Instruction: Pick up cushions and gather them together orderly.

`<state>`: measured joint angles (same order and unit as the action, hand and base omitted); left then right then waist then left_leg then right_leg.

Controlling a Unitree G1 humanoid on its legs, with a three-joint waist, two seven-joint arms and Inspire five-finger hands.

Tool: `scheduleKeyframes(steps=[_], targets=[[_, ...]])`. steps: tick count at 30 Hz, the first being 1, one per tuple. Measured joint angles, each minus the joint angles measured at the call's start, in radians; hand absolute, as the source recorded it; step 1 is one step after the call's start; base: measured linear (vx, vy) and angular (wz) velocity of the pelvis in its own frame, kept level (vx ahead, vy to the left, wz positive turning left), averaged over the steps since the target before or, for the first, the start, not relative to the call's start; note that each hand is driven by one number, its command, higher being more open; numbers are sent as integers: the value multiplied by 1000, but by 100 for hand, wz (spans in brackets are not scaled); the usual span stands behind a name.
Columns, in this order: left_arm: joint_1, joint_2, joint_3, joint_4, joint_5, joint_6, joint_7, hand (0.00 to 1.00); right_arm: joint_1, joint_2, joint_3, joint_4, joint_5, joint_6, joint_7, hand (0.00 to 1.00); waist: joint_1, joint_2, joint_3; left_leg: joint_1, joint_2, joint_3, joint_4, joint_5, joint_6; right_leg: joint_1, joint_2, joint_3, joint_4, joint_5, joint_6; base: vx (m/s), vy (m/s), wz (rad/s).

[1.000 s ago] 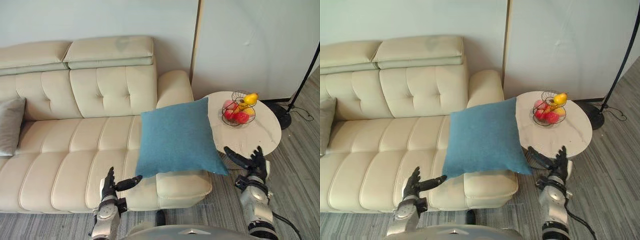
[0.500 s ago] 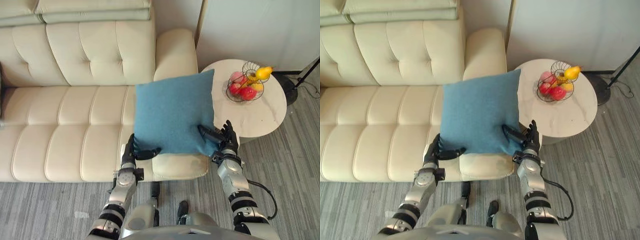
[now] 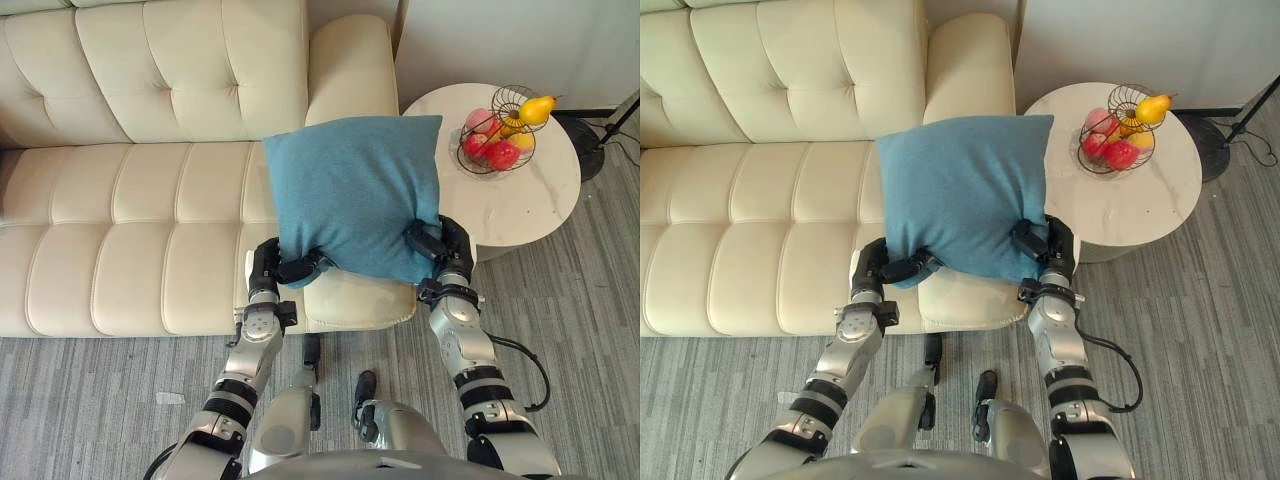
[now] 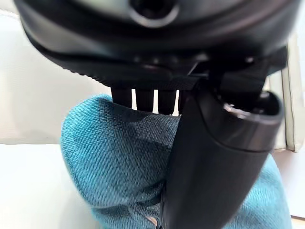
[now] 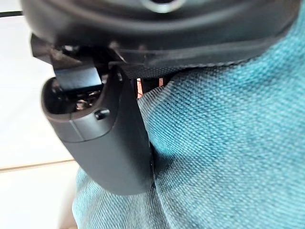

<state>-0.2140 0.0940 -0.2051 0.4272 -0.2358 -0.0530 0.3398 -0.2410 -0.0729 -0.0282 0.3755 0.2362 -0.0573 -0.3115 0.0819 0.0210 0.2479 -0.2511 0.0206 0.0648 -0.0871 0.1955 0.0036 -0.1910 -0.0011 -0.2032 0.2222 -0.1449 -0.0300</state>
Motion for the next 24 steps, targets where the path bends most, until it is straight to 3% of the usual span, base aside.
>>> scheduleKeyframes(steps=[6,12,16,18,19,20,23,24], targets=[[105,20,-51,-114,-10,0,-68,0,161,-5,0,-91,-11,0,8,0,-8,-10,-6,75,-10,8,0,-6,-8,93,-5,16,-44,2,3,40,-13,-5],[246,23,-59,-162,-10,4,-107,0,298,8,6,-163,-90,2,50,0,-12,-49,-36,131,-4,35,0,-7,-9,129,-2,60,-33,4,5,-9,-13,-20],[289,21,-66,-191,-10,14,-125,0,366,12,6,-194,-121,2,55,0,-28,-49,-41,148,12,-6,-2,-39,-3,104,13,107,92,-25,31,-110,9,14],[299,14,-66,-196,-11,15,-132,0,410,16,6,-232,-138,3,55,0,-41,-52,-45,148,1,-49,-4,-35,3,69,-1,161,242,-90,25,-108,-8,77],[329,9,-66,-221,-11,20,-132,0,452,32,7,-268,-144,3,55,0,-43,-57,-64,131,-14,-82,6,-34,3,75,-12,222,284,-110,50,-76,-24,92],[343,7,-64,-236,-12,20,-132,0,465,38,10,-286,-151,3,55,0,-40,-57,-73,113,-17,-98,13,-34,2,76,-4,249,271,-118,58,-96,-92,92],[389,-3,-58,-300,-21,20,-131,0,499,35,25,-363,-158,4,55,0,-16,-41,-93,47,-16,-146,39,-15,-22,120,15,246,135,-145,18,-119,-132,71],[410,-18,-57,-320,-30,20,-131,0,504,22,29,-381,-158,4,54,0,-6,-13,-102,16,-2,-185,68,2,-38,129,39,204,110,-129,6,-146,-154,86]])
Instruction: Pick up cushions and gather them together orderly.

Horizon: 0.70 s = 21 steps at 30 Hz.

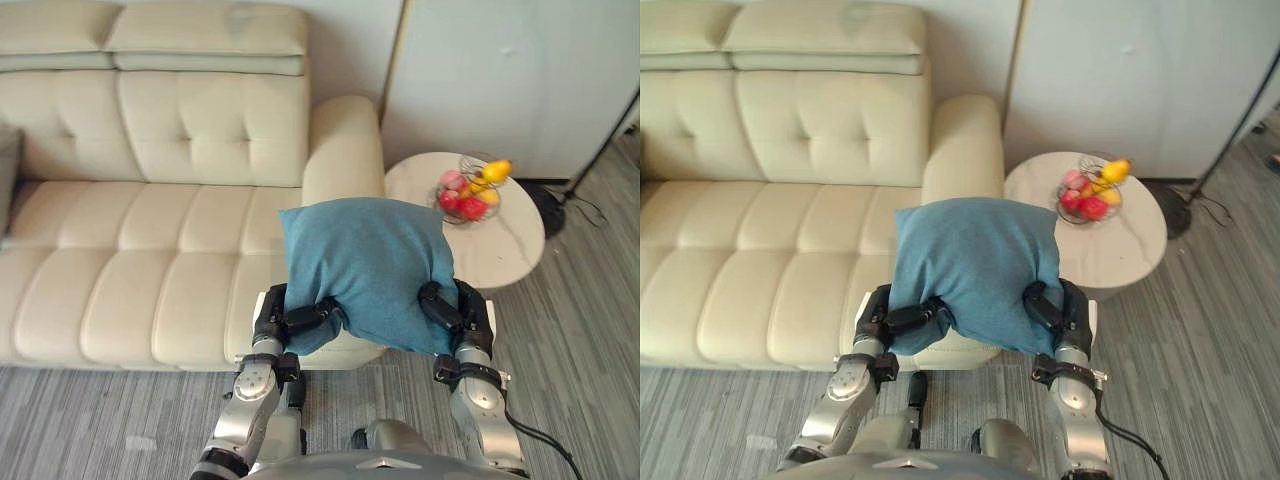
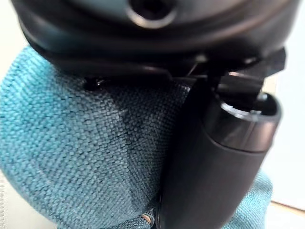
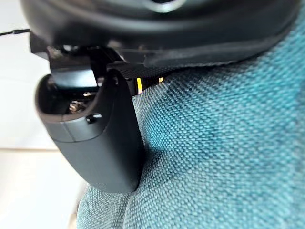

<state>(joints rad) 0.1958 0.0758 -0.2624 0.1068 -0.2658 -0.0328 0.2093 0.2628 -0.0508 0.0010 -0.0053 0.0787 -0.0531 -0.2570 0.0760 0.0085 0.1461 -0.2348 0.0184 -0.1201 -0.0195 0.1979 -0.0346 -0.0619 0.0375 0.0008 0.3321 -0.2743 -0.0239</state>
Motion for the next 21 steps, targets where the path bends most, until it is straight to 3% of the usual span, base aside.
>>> scheduleKeyframes(steps=[3,4,5,6,7,8,9,11,14,15,16,18,21], targets=[[39,-3,2,-69,-10,0,7,0,17,-9,22,-51,0,0,-10,0,30,20,-16,-53,10,-113,32,37,-38,-8,39,-119,14,-7,-30,-151,-190,110],[41,-3,3,-84,-12,0,12,0,12,-19,23,-68,0,0,-11,0,29,30,-21,-79,25,-87,26,3,-24,-16,45,-164,10,0,-47,-142,-155,101],[39,-4,3,-90,-15,0,12,0,9,-19,23,-76,0,0,-14,0,27,31,-23,-98,36,-43,34,-35,-1,-17,44,-195,-7,10,-59,-166,-180,133],[31,-10,2,-100,-20,0,12,0,-11,-23,20,-79,-1,0,-22,0,22,17,-17,-153,63,114,122,-115,25,-19,23,-254,-38,32,-78,-95,-107,109],[31,-10,2,-102,-20,0,12,0,-15,-26,20,-79,-1,0,-24,0,22,17,-17,-164,68,146,159,-122,27,-17,18,-267,-43,35,-83,-109,-101,134],[34,-11,-2,-102,-22,0,11,0,-16,-32,20,-82,-2,0,-29,0,21,18,-18,-172,86,247,319,-153,46,0,4,-320,-52,38,-88,-103,-73,89],[35,-11,-3,-102,-22,0,11,0,-13,-32,20,-83,-2,0,-30,0,21,18,-18,-162,93,271,376,-167,64,9,-1,-342,-52,37,-90,-115,-80,126],[26,-12,-5,-102,-23,-1,10,0,-13,-28,14,-94,-2,0,-32,0,4,12,-33,-114,123,358,504,-290,56,16,-19,-439,-78,40,-93,-87,-64,127],[13,-12,-15,-98,-27,-1,9,0,-19,-18,-8,-97,-3,0,-33,0,-22,4,-40,-30,169,449,480,-378,23,16,-28,-532,-96,44,-89,-50,-10,116],[3,-9,-33,-80,-36,-8,9,0,-21,-6,-26,-94,-10,0,-33,0,-22,-5,-43,-9,164,464,412,-377,-9,16,-36,-559,-112,52,-75,-43,35,84],[-3,-7,-40,-65,-39,-12,9,0,-23,-1,-34,-89,-12,0,-33,0,-22,-11,-45,-7,154,464,392,-366,-12,15,-43,-567,-118,59,-64,-54,85,77],[-13,13,-76,11,-44,-15,7,0,-50,4,-59,-19,-21,-3,-31,0,-26,-32,-64,33,88,445,256,-282,7,14,-74,-566,-131,76,-36,-13,156,51],[-14,37,-96,68,-44,-15,-6,0,-61,5,-66,75,-22,-2,-30,0,-27,-43,-76,82,38,439,141,-226,33,16,-97,-550,-143,95,-6,31,146,22]])
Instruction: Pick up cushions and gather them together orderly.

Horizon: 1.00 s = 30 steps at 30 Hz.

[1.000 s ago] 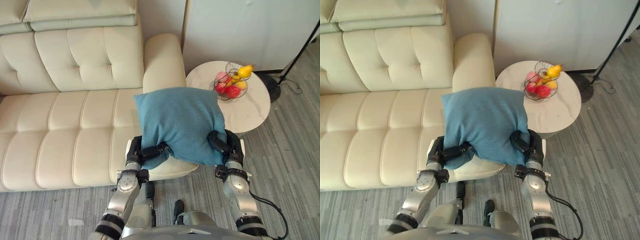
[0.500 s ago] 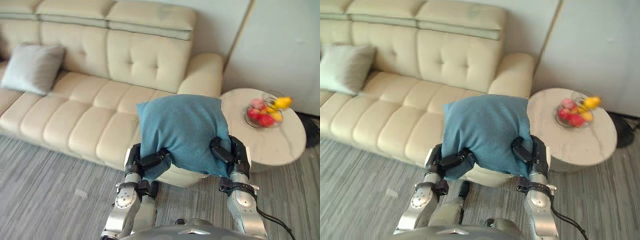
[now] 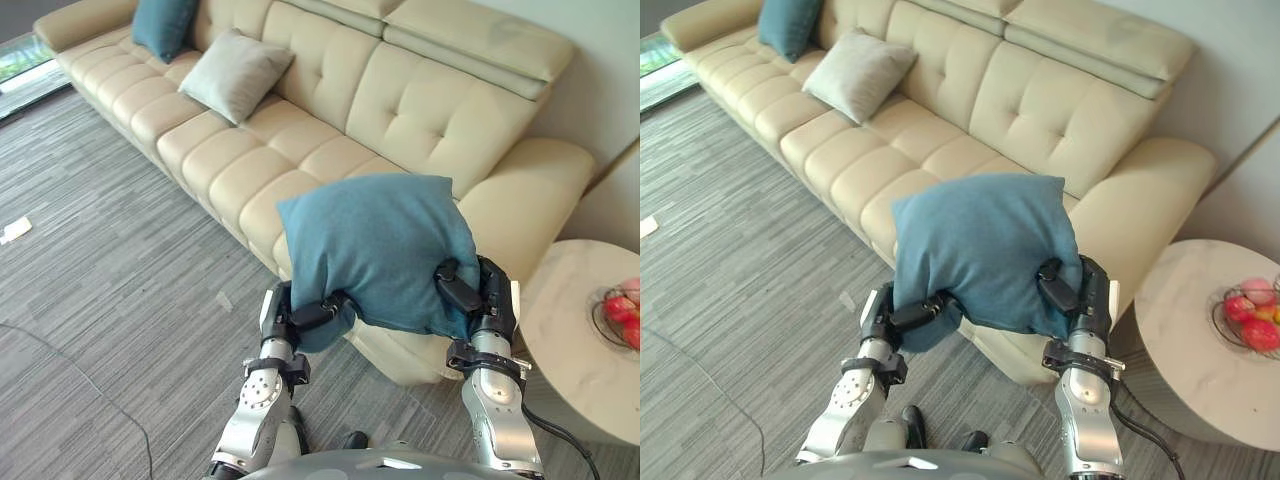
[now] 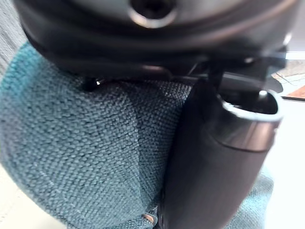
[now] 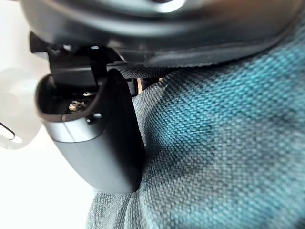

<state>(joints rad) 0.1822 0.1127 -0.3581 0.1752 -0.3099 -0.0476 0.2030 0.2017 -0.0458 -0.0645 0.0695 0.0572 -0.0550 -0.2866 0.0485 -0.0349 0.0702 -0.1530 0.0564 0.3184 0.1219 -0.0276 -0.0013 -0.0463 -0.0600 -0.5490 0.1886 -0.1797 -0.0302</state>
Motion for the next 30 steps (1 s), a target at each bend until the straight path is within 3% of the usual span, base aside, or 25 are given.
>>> scheduleKeyframes(steps=[3,6,7,8,9,12,14,15,16,17,18,20,23,24,25,26,27,30], targets=[[0,18,-11,35,1,5,-8,0,1,7,-2,62,1,11,3,0,-2,4,0,33,-31,-6,-50,10,20,-9,-37,4,59,-2,19,46,154,13],[1,30,-13,64,5,14,-16,0,3,8,-1,115,1,22,5,0,-19,2,6,87,-53,-47,-72,-4,46,-91,-125,59,360,-7,26,75,227,32],[2,36,-13,64,5,15,-16,0,4,9,-1,117,1,22,7,0,-24,0,9,98,-58,-59,-74,-8,52,-112,-130,89,408,-12,24,89,190,55],[3,45,-9,64,5,15,-16,0,11,17,3,117,1,22,16,0,-39,0,11,113,-64,-94,-74,-28,76,-145,-107,198,456,-52,27,75,109,62],[3,45,-6,64,7,15,-16,0,11,19,6,117,1,22,18,0,-50,3,12,118,-64,-117,-73,-40,68,-174,-69,281,444,-74,39,88,84,62],[2,46,-5,63,16,15,-16,0,11,15,7,116,1,21,25,0,-55,8,16,135,-65,-171,-77,-52,72,-240,5,391,338,-76,47,119,-12,56],[1,43,-7,63,28,15,-16,0,20,12,5,112,2,21,26,0,-66,10,18,153,-64,-218,-74,-67,65,-276,30,408,270,-53,65,250,-115,80],[1,40,-11,63,35,15,-16,0,40,9,6,91,2,22,26,0,-70,-1,14,163,-77,-254,-49,-90,43,-283,45,458,153,27,76,284,-154,96],[1,38,-12,60,37,16,-16,0,52,9,6,73,1,22,26,0,-71,-14,13,170,-94,-274,-35,-112,36,-279,35,478,120,128,57,313,-163,87],[3,14,-8,58,39,20,-16,0,60,0,6,55,2,22,26,0,-71,4,17,169,-91,-297,0,-149,26,-265,32,456,130,154,-8,289,-127,62],[9,-1,-10,37,47,20,-16,0,68,-9,1,25,2,23,26,0,-68,27,14,157,-67,-303,34,-166,9,-248,38,425,123,139,-17,424,-169,55],[9,-19,-10,18,48,20,-17,0,93,-17,-3,-36,2,30,26,0,-65,48,14,151,-36,-300,76,-182,-18,-214,52,381,113,133,-21,375,-159,55],[18,-39,-11,11,47,20,-28,0,165,-18,-7,-153,1,31,25,0,-75,54,19,107,14,-250,331,-210,-72,-76,70,325,51,115,-20,242,-96,70],[33,-46,-9,-7,47,15,-34,0,184,-23,-7,-209,1,30,25,0,-71,51,21,45,50,-180,525,-216,-72,-8,73,332,14,78,-35,169,-18,26],[40,-51,-8,-14,47,13,-36,0,185,-27,-7,-225,1,28,25,0,-69,56,21,19,82,-140,603,-226,-63,11,80,333,3,68,-38,186,16,8],[50,-60,-8,-24,46,13,-38,0,183,-32,-7,-243,1,27,25,0,-56,66,17,-9,128,-94,656,-249,-29,30,91,340,-4,59,-48,114,50,-20],[53,-68,-2,-35,46,13,-38,0,181,-31,-5,-259,1,26,25,0,-41,68,14,-35,166,-55,639,-284,0,45,88,355,-6,50,-45,141,68,-24],[55,-73,13,-41,47,13,-43,0,175,-27,0,-265,1,26,25,0,-15,59,18,-49,190,-63,455,-287,6,59,61,386,-9,44,-34,145,161,-29]])
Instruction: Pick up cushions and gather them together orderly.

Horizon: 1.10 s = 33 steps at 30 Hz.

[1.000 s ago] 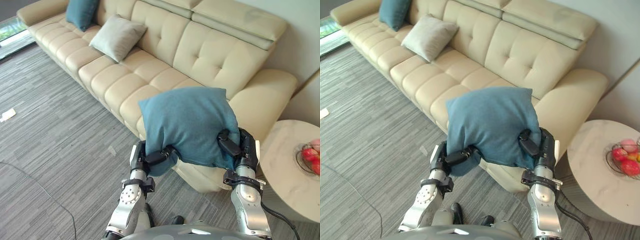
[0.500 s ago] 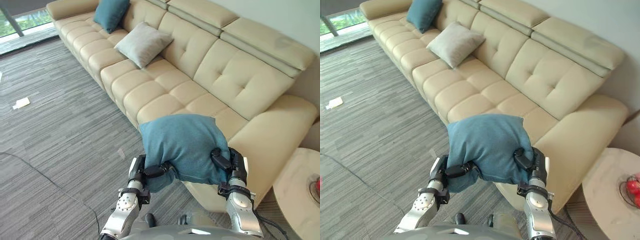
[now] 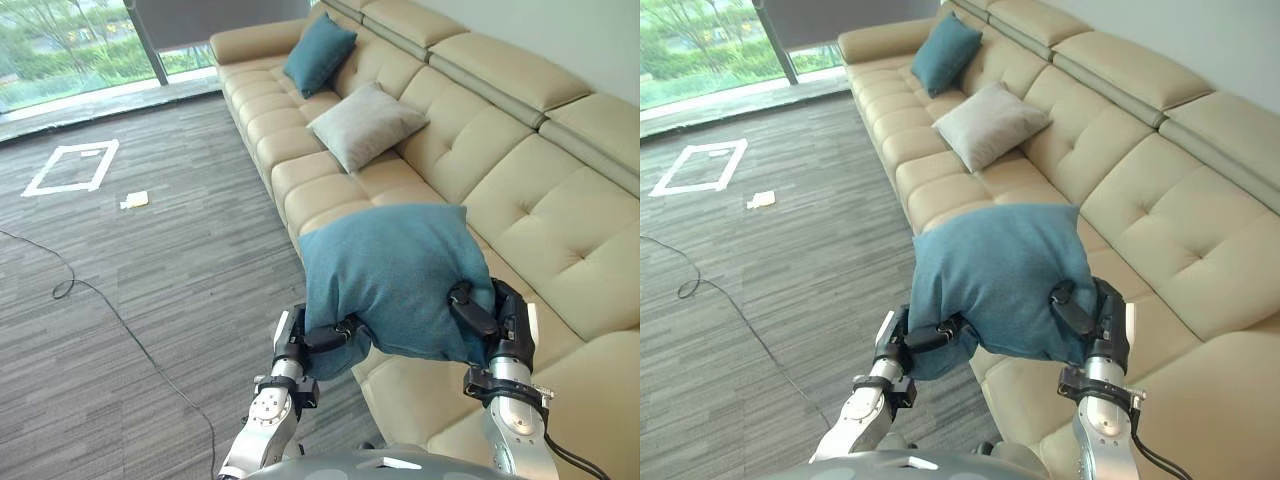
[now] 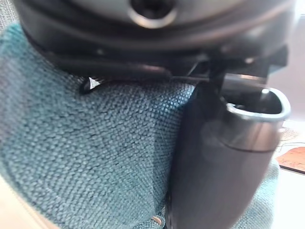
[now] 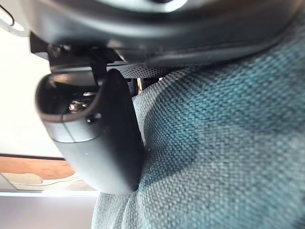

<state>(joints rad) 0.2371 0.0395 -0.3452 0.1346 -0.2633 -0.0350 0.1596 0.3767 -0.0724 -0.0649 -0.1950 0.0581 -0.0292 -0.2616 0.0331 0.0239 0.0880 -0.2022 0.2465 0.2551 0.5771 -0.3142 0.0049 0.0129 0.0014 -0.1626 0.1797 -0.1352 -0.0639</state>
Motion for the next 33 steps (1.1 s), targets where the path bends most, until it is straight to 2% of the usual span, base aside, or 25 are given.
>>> scheduleKeyframes(steps=[2,3,4,5,6,7,8,9,10,11,13,15,17,19,20,21,22,23,24,26,27,29,31,33], targets=[[9,0,0,0,0,0,0,0,0,9,0,1,0,0,0,0,2,-12,1,-8,-1,-27,-119,23,-23,1,-29,20,1,-5,15,161,240,-25],[15,0,0,0,0,0,0,0,0,13,0,3,-1,1,0,0,6,-15,2,-8,-1,-53,-187,56,-35,1,-43,38,1,-8,35,186,300,-44],[23,1,-2,0,0,1,0,0,0,16,0,13,-6,3,0,0,14,-10,-3,13,-4,-70,-248,158,-81,2,-51,67,1,-11,64,246,394,-52],[26,4,-3,0,0,1,0,0,0,21,0,21,-12,4,-1,0,14,-8,-5,25,-12,-76,-263,215,-106,6,-55,83,-1,-12,77,248,405,-50],[27,22,-3,1,0,2,3,0,1,45,0,37,-18,8,0,0,14,-39,-14,34,-37,-66,-260,210,-108,8,-79,102,-14,-8,96,206,332,-30],[27,35,-3,0,0,2,5,0,4,72,0,43,-19,10,0,0,10,-64,-23,32,-58,-50,-256,203,-97,7,-105,118,-31,4,114,173,301,-26],[27,43,-3,1,0,2,6,0,3,86,1,46,-20,10,0,0,10,-82,-29,31,-74,-35,-249,200,-92,5,-122,130,-42,11,126,151,272,-34],[27,47,-3,1,0,2,7,0,-1,92,1,49,-26,10,0,0,13,-95,-32,33,-90,-11,-230,187,-77,4,-142,149,-51,24,147,162,327,-47],[25,47,-3,1,0,2,7,0,-11,91,0,55,-38,10,0,0,12,-97,-34,40,-107,6,-219,168,-62,-1,-163,173,-51,34,163,126,269,-53],[22,47,-3,0,0,2,8,0,-19,89,0,61,-39,10,0,0,12,-96,-34,45,-117,16,-215,156,-54,-11,-174,191,-42,36,166,100,286,-60],[9,54,-3,1,0,2,18,0,-72,82,0,116,-44,7,0,0,12,-97,-33,60,-134,61,-219,136,-41,-79,-189,230,38,36,166,62,272,-72],[1,67,-2,1,0,2,32,0,-134,73,1,194,-57,7,0,0,11,-104,-30,101,-149,125,-254,134,-37,-156,-210,219,149,36,166,22,221,-106],[1,77,5,16,0,2,43,0,-174,59,11,277,-57,7,2,0,1,-102,-28,165,-168,183,-305,136,-30,-193,-232,156,205,46,166,21,194,-116],[-1,87,23,20,-1,2,53,0,-214,60,21,347,-57,7,10,0,-21,-101,-28,190,-165,238,-335,136,-29,-232,-222,66,215,45,164,9,82,-88],[-3,87,39,20,-1,2,53,0,-240,60,24,376,-57,7,16,0,-38,-100,-26,191,-162,251,-346,136,-29,-261,-209,-1,209,39,148,-1,-22,-58],[-4,88,43,21,-2,2,53,0,-247,60,24,383,-57,7,17,0,-42,-100,-25,191,-162,253,-347,135,-29,-267,-205,-18,204,41,143,-1,-46,-49],[-12,88,49,27,-2,2,52,0,-261,59,25,401,-56,7,19,0,-50,-103,-22,192,-164,255,-346,135,-29,-274,-195,-76,170,54,112,6,-80,-47],[-25,83,49,48,-2,2,52,0,-273,45,25,426,-56,7,19,0,-56,-92,-18,194,-162,240,-344,135,-30,-257,-179,-104,121,73,99,82,-117,-62],[-28,75,48,53,-2,5,44,0,-275,25,29,437,-56,8,21,0,-68,-60,-10,202,-142,187,-351,135,-30,-208,-138,-102,35,115,80,83,-95,-49],[-26,75,45,53,-2,6,33,0,-269,14,28,437,-55,9,22,0,-69,-56,-8,222,-136,175,-370,139,-37,-199,-121,-85,20,120,80,85,-54,-43],[-26,71,38,53,-2,6,26,0,-261,3,26,434,-55,9,22,0,-75,-54,-9,239,-129,171,-389,149,-53,-195,-111,-78,17,119,80,81,-56,-39],[-25,55,37,53,-1,7,9,0,-239,-4,13,418,-55,9,21,0,-89,-50,-6,258,-120,168,-393,150,-56,-166,-100,-82,-3,116,78,67,-61,-6],[-18,42,37,53,-2,7,-4,0,-179,5,7,350,-54,9,20,0,-90,-46,-1,240,-84,165,-262,131,-82,-112,-89,-87,-30,112,78,45,-73,2],[2,38,40,44,-2,7,-8,0,-113,20,9,254,-54,9,19,0,-86,-31,6,179,-29,132,-31,126,-80,-62,-74,-81,-33,93,70,62,-78,-13]])
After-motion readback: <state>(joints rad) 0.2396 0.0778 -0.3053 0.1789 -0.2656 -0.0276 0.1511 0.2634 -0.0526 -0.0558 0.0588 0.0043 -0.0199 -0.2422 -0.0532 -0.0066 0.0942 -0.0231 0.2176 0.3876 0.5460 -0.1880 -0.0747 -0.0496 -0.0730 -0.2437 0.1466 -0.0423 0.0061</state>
